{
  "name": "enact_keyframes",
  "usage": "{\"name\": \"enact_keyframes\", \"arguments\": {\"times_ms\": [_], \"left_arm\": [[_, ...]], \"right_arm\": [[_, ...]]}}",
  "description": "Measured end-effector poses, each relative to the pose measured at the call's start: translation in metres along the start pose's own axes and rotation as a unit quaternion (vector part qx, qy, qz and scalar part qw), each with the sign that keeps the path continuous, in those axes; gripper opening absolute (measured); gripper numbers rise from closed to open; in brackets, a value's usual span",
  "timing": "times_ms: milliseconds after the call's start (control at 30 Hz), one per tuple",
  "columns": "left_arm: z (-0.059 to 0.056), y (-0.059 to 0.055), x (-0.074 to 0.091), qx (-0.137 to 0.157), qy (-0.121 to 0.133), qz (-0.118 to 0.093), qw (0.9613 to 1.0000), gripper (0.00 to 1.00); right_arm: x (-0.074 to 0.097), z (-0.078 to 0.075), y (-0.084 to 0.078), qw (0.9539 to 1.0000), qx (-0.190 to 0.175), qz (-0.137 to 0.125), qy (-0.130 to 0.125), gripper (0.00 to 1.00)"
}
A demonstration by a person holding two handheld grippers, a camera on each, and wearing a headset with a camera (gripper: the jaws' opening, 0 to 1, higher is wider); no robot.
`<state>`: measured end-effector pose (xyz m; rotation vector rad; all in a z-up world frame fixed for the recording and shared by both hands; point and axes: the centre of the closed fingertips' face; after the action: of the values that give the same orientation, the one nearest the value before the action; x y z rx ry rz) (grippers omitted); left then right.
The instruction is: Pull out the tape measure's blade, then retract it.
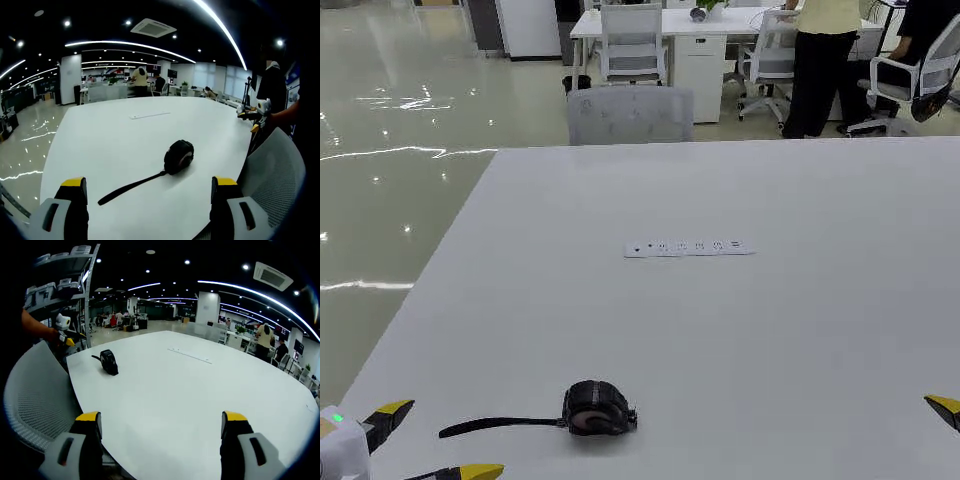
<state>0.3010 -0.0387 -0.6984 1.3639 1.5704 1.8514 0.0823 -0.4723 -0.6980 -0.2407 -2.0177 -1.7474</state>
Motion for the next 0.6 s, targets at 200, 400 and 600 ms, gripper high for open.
{"name": "enact_keyframes", "arguments": {"times_ms": [200,400,600], "left_arm": [[-0.0018,-0.0008,0.0002,0.003,-0.001,0.002,1.0000,1.00],[-0.0025,0.0019,-0.0002,0.005,-0.003,-0.001,1.0000,1.00],[-0.0036,0.0025,-0.0018,0.003,-0.007,0.001,1.0000,1.00]], "right_arm": [[0.0017,0.0009,-0.0007,1.0000,-0.003,0.007,-0.004,1.00],[0.0045,-0.0033,0.0025,0.9999,-0.005,0.002,-0.016,1.00],[0.0047,-0.0025,0.0017,0.9998,-0.005,0.005,-0.016,1.00]]}}
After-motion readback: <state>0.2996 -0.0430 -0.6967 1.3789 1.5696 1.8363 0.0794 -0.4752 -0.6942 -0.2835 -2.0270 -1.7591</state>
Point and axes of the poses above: the centre of the closed fingertips' face, and the gripper's own axes: x roughly backward along the fingers, z roughly to its left, y roughly out of its top, and after that the axes turned 2 degrees about -y, right-handed
